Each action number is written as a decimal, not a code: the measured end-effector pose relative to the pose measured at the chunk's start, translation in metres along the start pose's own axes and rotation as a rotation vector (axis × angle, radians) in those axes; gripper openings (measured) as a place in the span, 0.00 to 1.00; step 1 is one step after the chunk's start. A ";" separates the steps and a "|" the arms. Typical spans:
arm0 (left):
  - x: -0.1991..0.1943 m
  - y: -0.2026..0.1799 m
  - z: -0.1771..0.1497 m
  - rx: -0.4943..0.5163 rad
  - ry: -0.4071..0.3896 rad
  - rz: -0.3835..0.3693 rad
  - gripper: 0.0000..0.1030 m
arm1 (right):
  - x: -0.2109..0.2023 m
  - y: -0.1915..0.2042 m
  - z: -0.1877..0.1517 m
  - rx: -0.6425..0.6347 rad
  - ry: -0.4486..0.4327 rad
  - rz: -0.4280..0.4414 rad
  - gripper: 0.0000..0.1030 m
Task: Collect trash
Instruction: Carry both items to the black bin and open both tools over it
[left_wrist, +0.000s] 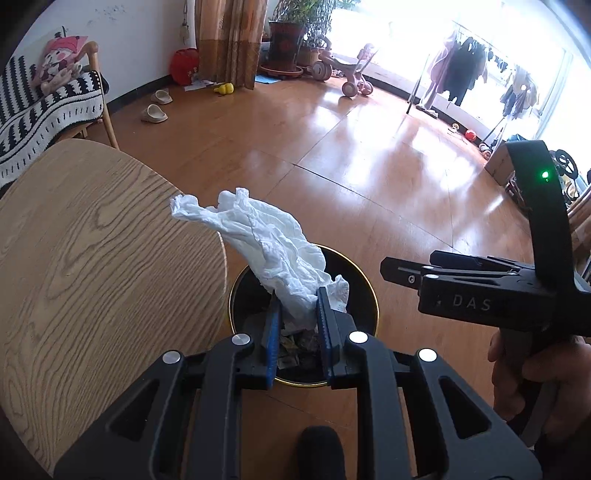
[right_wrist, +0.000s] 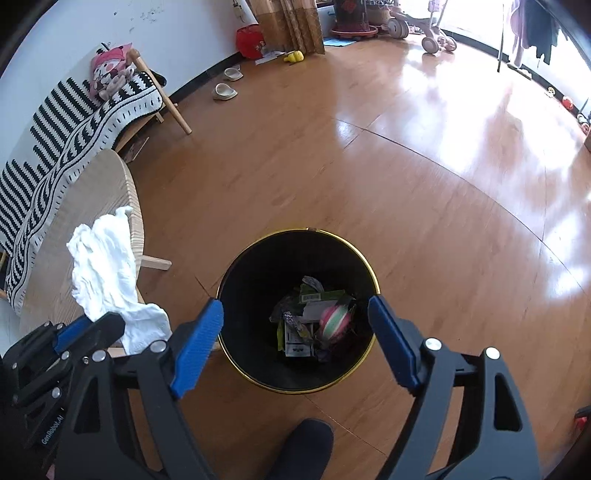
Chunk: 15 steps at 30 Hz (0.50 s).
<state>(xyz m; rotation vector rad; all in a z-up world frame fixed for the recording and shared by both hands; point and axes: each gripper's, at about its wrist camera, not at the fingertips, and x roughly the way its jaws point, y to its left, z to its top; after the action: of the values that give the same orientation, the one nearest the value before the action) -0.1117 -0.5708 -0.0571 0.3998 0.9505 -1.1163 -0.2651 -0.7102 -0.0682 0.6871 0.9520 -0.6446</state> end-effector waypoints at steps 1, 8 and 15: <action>0.002 -0.001 0.000 0.001 0.002 -0.003 0.17 | 0.000 0.000 0.001 0.004 -0.001 -0.002 0.76; 0.006 0.001 -0.001 0.014 0.011 -0.024 0.17 | -0.006 -0.010 0.000 0.036 -0.019 -0.006 0.76; 0.009 0.005 -0.001 0.023 0.003 -0.050 0.53 | -0.020 -0.016 -0.002 0.058 -0.054 -0.012 0.76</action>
<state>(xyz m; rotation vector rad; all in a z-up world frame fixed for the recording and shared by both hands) -0.1069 -0.5736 -0.0660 0.3981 0.9551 -1.1731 -0.2869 -0.7152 -0.0548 0.7125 0.8907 -0.7009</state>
